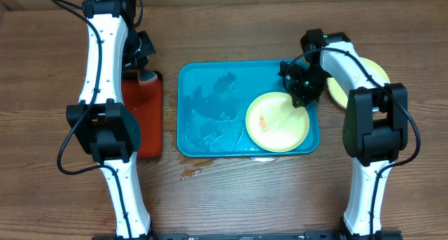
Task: Clean dirty plates on tray and stack at the side
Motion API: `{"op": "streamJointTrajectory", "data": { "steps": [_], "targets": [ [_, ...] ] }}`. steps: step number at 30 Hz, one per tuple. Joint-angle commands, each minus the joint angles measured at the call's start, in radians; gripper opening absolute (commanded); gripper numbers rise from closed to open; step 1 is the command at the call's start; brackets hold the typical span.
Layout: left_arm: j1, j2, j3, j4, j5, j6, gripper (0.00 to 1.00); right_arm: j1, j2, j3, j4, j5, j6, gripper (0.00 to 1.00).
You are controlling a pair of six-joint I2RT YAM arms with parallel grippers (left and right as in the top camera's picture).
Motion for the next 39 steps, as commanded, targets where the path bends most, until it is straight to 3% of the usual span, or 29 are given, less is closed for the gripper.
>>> {"op": "streamJointTrajectory", "data": {
  "steps": [1,4,9,21,27,39],
  "targets": [
    [-0.008,0.004,0.014,0.004,0.087,0.071,0.04,0.000,-0.011,-0.022,0.080,-0.006,0.195,0.04],
    [-0.014,0.004,0.014,0.010,0.185,0.140,0.04,0.002,-0.011,-0.022,0.128,-0.084,0.289,0.04],
    [-0.055,0.004,0.014,0.009,0.253,0.151,0.04,0.016,-0.011,-0.022,0.191,-0.194,0.405,0.04],
    [-0.254,0.006,-0.018,0.027,0.255,0.154,0.04,0.098,-0.011,-0.024,0.275,-0.188,0.533,0.06],
    [-0.357,0.006,-0.177,0.177,0.255,0.089,0.04,0.122,-0.011,-0.024,0.306,-0.071,0.631,0.08],
    [-0.458,0.006,-0.419,0.568,0.267,0.069,0.04,0.122,-0.011,-0.024,0.310,-0.069,0.631,0.07]
  ]
}}
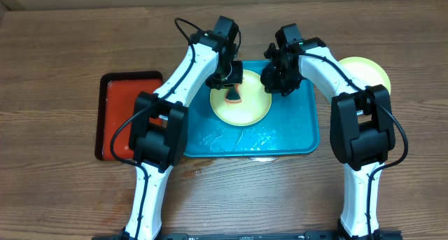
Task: Clean dirty plates on tray and stack at the side
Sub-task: 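Scrub the second yellow plate with the sponge in the left gripper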
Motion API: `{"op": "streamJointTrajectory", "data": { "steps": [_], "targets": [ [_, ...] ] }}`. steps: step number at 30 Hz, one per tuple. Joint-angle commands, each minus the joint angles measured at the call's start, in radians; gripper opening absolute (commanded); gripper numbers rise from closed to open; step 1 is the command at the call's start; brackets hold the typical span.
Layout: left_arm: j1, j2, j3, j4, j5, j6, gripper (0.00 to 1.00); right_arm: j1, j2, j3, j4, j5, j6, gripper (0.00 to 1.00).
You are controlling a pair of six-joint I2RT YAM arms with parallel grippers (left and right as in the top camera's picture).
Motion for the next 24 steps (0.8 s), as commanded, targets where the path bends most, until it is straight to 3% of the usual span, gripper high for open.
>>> {"op": "streamJointTrajectory", "data": {
  "steps": [1,8,19,24],
  "targets": [
    [-0.034,-0.001,-0.015,0.038,0.016,-0.027,0.04,-0.004,-0.004,-0.005,0.006,0.025,0.010,0.07],
    [-0.077,-0.001,-0.019,0.045,-0.078,-0.083,0.04,-0.004,-0.004,-0.005,0.006,0.025,0.009,0.07],
    [-0.065,-0.003,0.002,-0.167,-0.533,-0.134,0.04,-0.004,-0.004,-0.005,-0.001,0.025,0.009,0.07],
    [-0.061,-0.004,0.105,-0.247,-0.474,-0.150,0.04,-0.004,-0.004,-0.005,-0.001,0.025,0.009,0.07]
  ]
}}
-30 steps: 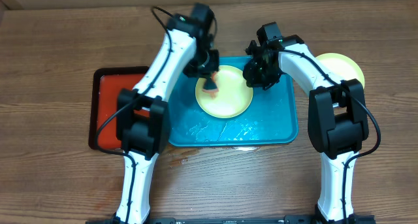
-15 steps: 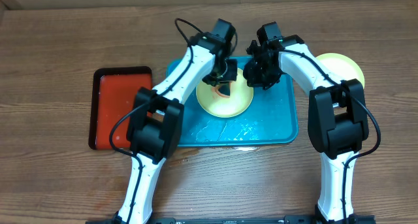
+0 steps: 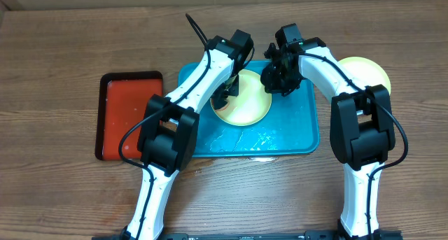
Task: Clean dirty plates on tray and stack at the side
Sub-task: 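Scrub the second yellow plate with the sponge in the left gripper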
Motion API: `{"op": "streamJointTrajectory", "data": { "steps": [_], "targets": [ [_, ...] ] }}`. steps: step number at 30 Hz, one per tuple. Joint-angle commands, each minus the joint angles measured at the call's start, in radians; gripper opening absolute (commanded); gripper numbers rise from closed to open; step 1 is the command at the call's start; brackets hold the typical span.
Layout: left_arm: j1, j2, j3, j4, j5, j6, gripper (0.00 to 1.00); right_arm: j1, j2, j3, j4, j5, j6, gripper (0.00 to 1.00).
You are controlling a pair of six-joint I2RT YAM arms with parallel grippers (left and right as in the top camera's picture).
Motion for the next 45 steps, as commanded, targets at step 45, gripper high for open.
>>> {"op": "streamJointTrajectory", "data": {
  "steps": [45],
  "targets": [
    [0.033,0.025,0.054,0.211,0.475,0.005,0.04,-0.004,-0.004,-0.005,-0.004,0.023,0.008,0.04]
  ]
}}
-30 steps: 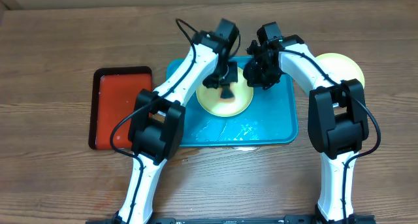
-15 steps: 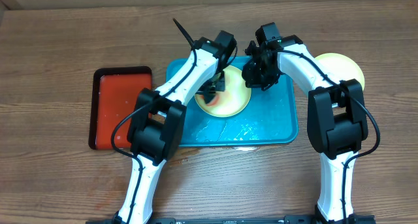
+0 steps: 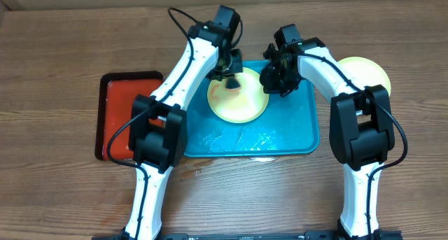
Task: Clean dirty plates on tray and stack at the side
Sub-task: 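Scrub the second yellow plate with the sponge in the left gripper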
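Observation:
A pale yellow plate [image 3: 239, 103] lies in the far middle of the blue tray [image 3: 294, 138]. My left gripper [image 3: 229, 78] is down over the plate's far part, shut on a dark sponge [image 3: 232, 85] that rests on the plate. My right gripper [image 3: 271, 79] sits at the plate's far right rim and looks shut on it. The plate's face shows no crumbs from here. A second yellow plate [image 3: 367, 71] lies on the table to the right of the tray, partly hidden by the right arm.
A red tray [image 3: 126, 100] lies on the wooden table left of the blue tray. The blue tray's floor looks wet and streaked. Both arms cross over the tray's far half.
My left gripper with the sponge has moved from the plate's left middle to its far part. The right gripper and the plate have stayed about where they were.
At first my left gripper was at the red tray and the right gripper was at the rim of a plate with orange bits at the tray's right. Then the plate lay at the tray's far middle with the sponge on it. The sponge has since shifted across it.

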Motion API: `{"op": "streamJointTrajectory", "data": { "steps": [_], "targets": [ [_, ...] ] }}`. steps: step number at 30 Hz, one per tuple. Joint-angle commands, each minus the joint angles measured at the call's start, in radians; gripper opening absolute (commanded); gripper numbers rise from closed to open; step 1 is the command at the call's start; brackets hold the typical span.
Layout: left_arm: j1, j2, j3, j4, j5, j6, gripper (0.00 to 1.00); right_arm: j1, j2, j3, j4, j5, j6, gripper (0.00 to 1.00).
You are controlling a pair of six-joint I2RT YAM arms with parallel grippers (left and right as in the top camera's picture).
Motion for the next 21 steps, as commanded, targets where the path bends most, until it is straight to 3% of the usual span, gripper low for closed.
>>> {"op": "streamJointTrajectory", "data": {
  "steps": [1,10,16,21],
  "targets": [
    [-0.035,0.038,-0.033,0.017,0.094,0.019,0.04,-0.009,-0.004,-0.005,0.002,0.034,0.001,0.04],
    [-0.011,0.116,-0.038,0.003,-0.119,0.019,0.04,-0.009,-0.004,-0.005,-0.001,0.034,0.001,0.04],
    [0.048,0.105,-0.034,-0.018,-0.369,0.020,0.04,-0.009,-0.004,-0.005,-0.002,0.034,0.000,0.04],
    [0.097,0.083,0.000,-0.056,-0.443,0.020,0.04,-0.009,-0.004,-0.005,-0.001,0.035,0.000,0.04]
  ]
}}
